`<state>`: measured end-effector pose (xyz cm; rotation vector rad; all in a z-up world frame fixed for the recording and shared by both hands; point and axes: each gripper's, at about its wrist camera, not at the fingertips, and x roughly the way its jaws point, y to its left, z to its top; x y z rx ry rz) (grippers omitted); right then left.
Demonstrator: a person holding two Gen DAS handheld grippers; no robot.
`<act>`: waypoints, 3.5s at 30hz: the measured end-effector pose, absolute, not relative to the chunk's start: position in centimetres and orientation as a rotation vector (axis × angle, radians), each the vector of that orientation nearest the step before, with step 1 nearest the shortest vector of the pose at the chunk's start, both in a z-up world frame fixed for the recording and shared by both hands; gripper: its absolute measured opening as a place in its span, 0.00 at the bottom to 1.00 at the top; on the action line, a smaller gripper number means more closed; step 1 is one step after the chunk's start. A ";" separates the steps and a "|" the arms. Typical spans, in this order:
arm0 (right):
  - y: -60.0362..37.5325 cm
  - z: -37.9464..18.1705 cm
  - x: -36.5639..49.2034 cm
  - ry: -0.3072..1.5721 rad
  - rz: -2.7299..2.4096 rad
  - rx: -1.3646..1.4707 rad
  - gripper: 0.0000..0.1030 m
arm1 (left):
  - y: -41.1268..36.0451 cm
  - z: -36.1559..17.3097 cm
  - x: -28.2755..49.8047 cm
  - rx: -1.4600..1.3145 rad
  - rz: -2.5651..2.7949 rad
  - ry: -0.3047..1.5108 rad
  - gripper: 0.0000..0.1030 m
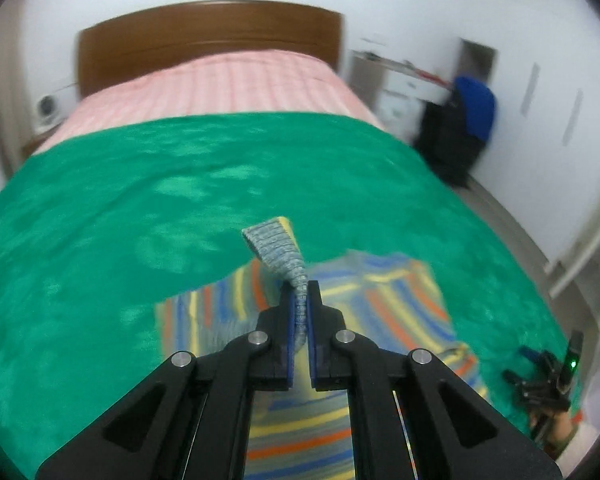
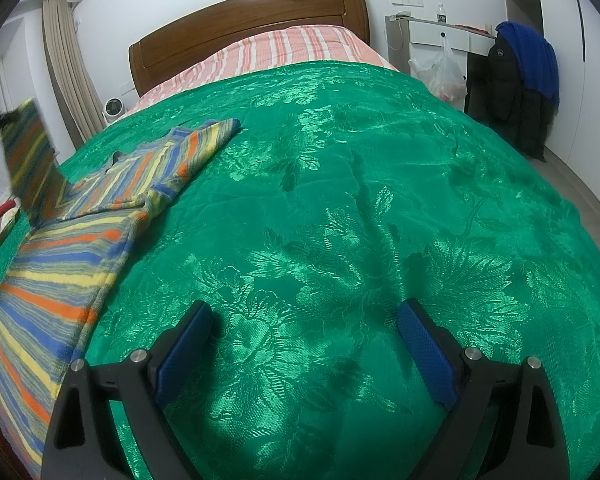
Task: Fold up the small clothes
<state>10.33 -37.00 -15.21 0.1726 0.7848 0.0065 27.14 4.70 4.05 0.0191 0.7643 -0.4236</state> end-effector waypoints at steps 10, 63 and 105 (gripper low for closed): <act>-37.1 -15.2 10.3 0.784 0.007 0.172 0.91 | 6.0 -3.5 28.8 -0.061 -0.291 0.902 0.81; -37.2 -15.2 10.4 0.780 0.004 0.157 0.91 | 25.4 -15.0 14.2 -0.065 0.034 0.834 0.97; -37.3 -15.1 10.0 0.769 0.010 0.164 0.91 | 24.6 -15.3 14.0 -0.041 0.069 0.783 1.00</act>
